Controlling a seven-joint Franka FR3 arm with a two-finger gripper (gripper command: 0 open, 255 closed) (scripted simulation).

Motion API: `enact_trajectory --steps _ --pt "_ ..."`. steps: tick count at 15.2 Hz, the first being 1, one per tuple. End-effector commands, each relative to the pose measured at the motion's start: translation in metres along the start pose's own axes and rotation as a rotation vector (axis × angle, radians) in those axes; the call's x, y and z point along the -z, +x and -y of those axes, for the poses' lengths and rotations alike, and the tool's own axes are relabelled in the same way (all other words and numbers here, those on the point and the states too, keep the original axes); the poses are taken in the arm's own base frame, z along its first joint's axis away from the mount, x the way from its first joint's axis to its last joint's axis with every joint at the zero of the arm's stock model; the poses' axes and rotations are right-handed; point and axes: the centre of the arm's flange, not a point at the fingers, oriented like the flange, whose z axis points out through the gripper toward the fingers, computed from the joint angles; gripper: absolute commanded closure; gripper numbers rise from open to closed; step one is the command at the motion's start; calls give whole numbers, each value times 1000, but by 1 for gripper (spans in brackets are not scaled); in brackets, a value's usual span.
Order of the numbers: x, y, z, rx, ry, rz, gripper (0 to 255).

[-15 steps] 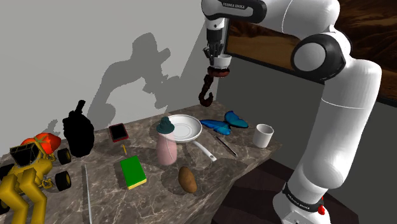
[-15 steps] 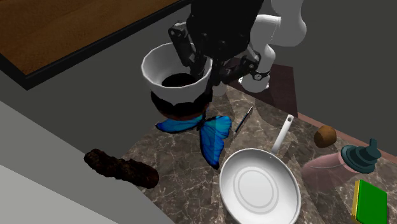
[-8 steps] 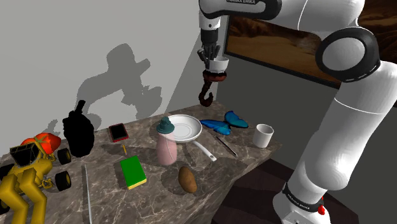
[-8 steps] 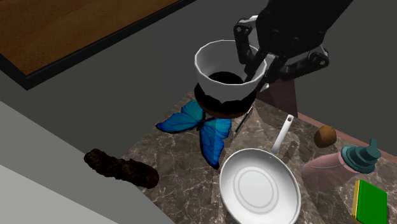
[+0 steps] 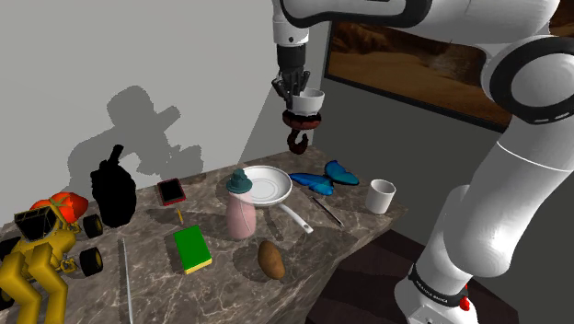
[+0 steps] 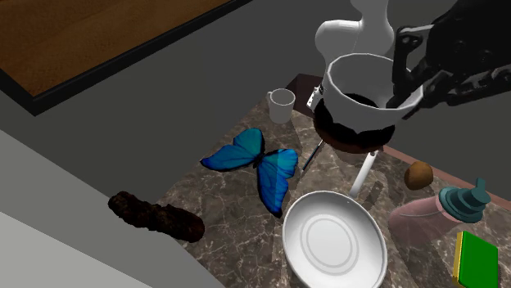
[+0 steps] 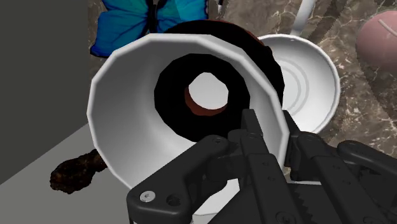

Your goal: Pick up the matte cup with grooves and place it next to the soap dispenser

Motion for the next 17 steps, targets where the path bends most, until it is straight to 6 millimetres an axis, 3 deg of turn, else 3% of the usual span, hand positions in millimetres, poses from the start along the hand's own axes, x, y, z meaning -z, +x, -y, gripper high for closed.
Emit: enact_trajectory --steps 1,17 --pt "6 -13 24 -2 0 -1 255" --pt "39 -104 212 -2 0 -1 255"
